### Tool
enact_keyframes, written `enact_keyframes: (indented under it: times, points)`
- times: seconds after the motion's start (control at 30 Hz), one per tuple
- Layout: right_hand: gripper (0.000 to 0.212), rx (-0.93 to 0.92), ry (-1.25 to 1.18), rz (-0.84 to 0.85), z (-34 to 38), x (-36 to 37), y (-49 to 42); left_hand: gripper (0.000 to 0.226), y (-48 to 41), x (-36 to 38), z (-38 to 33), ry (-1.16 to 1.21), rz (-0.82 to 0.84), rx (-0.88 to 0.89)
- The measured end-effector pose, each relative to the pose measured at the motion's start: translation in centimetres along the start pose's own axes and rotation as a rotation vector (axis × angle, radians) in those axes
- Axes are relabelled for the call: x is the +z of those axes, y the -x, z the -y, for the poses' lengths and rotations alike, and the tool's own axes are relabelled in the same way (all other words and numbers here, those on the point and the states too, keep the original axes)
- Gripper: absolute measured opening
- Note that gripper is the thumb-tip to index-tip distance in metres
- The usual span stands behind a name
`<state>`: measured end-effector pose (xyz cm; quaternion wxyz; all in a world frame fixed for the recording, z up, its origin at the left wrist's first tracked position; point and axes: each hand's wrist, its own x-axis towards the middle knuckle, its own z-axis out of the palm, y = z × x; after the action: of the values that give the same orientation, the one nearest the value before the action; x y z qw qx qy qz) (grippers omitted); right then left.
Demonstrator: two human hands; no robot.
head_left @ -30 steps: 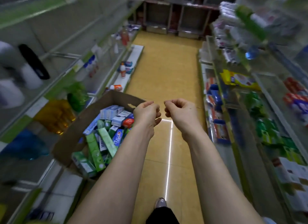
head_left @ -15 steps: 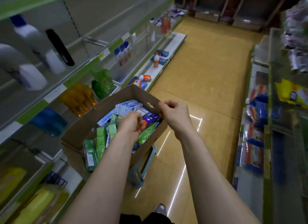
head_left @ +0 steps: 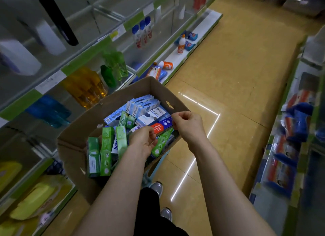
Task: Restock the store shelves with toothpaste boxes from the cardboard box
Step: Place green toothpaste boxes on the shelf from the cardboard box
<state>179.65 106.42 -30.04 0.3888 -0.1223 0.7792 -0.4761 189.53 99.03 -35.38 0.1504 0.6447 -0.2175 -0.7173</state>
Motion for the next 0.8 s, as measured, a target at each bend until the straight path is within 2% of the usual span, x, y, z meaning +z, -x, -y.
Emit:
enact_keyframes:
  times: [0.3,0.53,0.67,0.8]
  points:
    - [0.019,0.14,0.138,0.098,-3.0,4.9,-8.1,0.017,-8.0,0.3,-0.6,-0.008,-0.045,-0.117]
    - [0.007,0.238,0.229,0.157,-6.7,7.1,-11.9,0.002,-12.0,0.7,-0.3,-0.101,-0.056,-0.164]
    - [0.021,0.308,0.254,0.177,-8.4,8.0,-13.1,0.022,-13.6,1.6,0.1,-0.163,-0.088,-0.148]
    - [0.033,0.345,0.276,0.184,-9.6,8.2,-13.5,0.042,-15.0,2.3,0.9,-0.129,-0.174,-0.143]
